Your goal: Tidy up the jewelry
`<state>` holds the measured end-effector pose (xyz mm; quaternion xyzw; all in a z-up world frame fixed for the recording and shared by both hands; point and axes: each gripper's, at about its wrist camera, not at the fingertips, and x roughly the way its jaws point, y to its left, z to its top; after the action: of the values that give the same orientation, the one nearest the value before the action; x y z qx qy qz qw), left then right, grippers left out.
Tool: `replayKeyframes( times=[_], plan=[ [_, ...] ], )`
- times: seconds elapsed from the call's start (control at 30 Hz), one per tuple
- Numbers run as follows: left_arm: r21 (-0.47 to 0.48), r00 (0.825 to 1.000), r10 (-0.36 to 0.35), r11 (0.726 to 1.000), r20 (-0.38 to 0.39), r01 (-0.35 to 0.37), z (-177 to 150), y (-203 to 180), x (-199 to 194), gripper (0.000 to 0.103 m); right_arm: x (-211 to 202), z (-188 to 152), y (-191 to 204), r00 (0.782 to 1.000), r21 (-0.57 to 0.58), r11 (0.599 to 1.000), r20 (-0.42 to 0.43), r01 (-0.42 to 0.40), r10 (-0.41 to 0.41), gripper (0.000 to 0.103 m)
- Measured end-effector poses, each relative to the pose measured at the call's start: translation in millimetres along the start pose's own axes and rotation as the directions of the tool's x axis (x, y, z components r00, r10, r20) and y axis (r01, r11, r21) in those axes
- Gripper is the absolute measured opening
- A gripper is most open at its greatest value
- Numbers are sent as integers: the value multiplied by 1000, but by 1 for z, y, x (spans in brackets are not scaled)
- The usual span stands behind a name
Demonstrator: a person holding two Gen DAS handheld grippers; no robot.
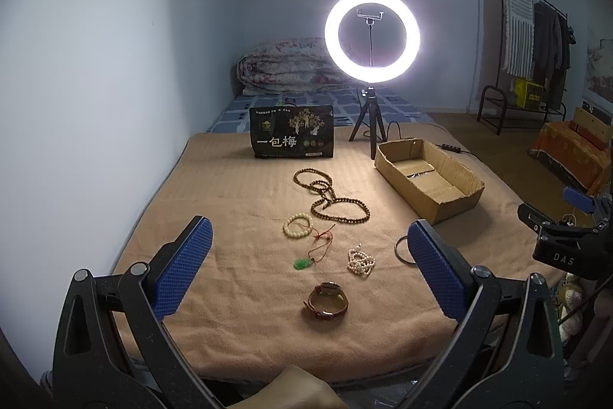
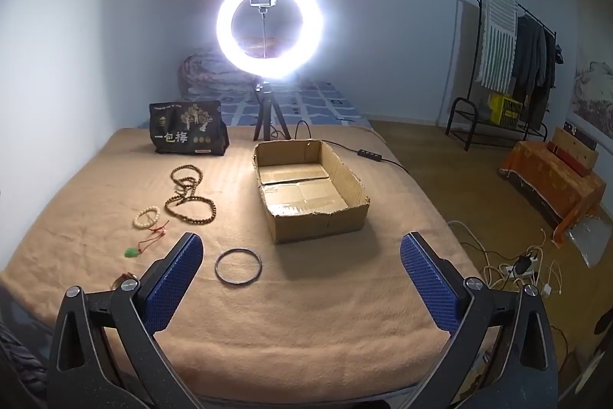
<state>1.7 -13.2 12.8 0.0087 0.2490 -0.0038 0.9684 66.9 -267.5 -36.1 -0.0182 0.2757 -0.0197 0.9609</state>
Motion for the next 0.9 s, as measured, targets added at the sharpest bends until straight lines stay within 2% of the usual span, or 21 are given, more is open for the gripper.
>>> replayKeyframes(
  times=[0.33, 0.9],
  plan=[
    [-19, 1000, -19, 1000, 8, 20, -5, 12, 21, 103, 6, 0, 3, 1000, -2, 1000, -8, 13, -13, 102],
    [-18, 1000, -20, 1000, -4, 20, -12, 11, 28, 103, 10, -2, 6, 1000, -12, 1000, -18, 14, -15, 102]
  ],
)
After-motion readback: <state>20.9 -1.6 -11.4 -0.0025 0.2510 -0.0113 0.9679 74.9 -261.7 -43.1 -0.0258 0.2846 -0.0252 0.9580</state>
